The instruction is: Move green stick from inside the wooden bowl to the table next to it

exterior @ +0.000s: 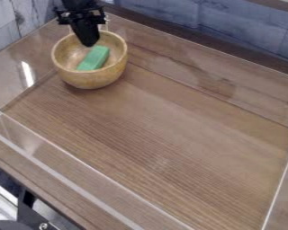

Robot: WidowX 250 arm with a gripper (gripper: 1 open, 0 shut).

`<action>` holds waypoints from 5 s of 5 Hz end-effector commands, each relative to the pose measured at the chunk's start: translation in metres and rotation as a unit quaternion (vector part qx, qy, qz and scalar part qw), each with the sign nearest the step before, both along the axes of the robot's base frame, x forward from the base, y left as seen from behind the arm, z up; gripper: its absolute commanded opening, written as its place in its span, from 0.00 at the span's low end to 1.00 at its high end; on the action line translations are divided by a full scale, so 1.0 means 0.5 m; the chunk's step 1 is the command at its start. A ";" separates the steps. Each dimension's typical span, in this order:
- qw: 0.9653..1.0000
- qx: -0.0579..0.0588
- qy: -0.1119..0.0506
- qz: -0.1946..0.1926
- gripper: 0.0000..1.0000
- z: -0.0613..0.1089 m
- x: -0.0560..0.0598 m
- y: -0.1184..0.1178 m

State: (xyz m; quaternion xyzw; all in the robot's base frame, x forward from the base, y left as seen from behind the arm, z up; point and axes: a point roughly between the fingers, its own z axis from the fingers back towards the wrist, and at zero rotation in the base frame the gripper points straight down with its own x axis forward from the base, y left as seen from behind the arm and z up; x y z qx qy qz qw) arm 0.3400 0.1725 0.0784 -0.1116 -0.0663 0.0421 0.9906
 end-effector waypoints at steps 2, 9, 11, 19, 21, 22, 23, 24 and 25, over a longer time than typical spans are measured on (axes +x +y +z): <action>0.999 0.009 -0.037 0.015 1.00 0.074 0.036 -0.024; 0.990 -0.043 -0.034 -0.130 0.00 0.000 0.062 -0.318; 0.993 -0.044 -0.039 -0.100 0.00 -0.021 0.063 -0.255; 0.994 -0.070 -0.066 -0.060 0.00 0.007 0.067 -0.282; 0.995 -0.068 -0.074 0.001 0.00 -0.036 0.067 -0.276; 0.996 -0.066 -0.067 0.006 1.00 -0.036 0.069 -0.256; 0.996 -0.065 -0.061 0.000 1.00 -0.042 0.064 -0.242; 0.996 -0.066 -0.062 -0.007 1.00 -0.035 0.056 -0.226; 0.996 -0.064 -0.068 -0.008 1.00 -0.006 0.042 -0.196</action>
